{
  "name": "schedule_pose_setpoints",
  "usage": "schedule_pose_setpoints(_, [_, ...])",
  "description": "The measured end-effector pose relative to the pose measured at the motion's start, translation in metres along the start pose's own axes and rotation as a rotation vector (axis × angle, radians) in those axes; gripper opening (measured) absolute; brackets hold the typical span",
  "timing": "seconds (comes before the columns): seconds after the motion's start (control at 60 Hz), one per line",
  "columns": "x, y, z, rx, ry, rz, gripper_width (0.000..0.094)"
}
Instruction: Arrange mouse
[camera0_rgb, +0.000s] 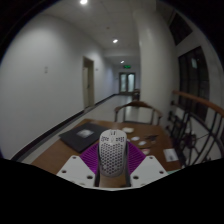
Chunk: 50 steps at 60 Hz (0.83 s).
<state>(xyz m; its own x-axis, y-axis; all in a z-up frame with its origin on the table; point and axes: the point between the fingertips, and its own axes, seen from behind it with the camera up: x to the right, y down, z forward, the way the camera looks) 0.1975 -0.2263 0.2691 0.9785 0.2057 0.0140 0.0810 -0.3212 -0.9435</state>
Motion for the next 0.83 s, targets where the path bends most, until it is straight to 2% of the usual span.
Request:
schedule_pose_setpoints(0.083, [0.083, -0.002, -0.053, 0.022, 0.131, 0.013, 0.0345])
schedule_pose_setpoints(0.133, [0.129, 0.029, -0.060, -0.028, 0.204, 0.028, 0.0344])
schedule_pose_setpoints(0.183, [0.163, 0.075, -0.070, -0.119, 0.248, 0.055, 0.0342])
schedule_pose_setpoints(0.283, [0.191, 0.168, -0.067, -0.287, 0.259, 0.120, 0.0344])
schedule_pose_setpoints(0.4, [0.187, 0.213, -0.058, -0.372, 0.220, 0.157, 0.0350])
schedule_pose_setpoints(0.567, [0.182, 0.221, -0.056, -0.390, 0.179, 0.167, 0.0587])
schedule_pose_setpoints(0.583, [0.181, 0.221, -0.059, -0.396, 0.179, 0.167, 0.0687])
schedule_pose_setpoints(0.65, [0.178, 0.218, -0.076, -0.399, 0.181, 0.151, 0.0867])
schedule_pose_setpoints(0.833, [0.176, 0.211, -0.132, -0.342, 0.181, 0.179, 0.0846])
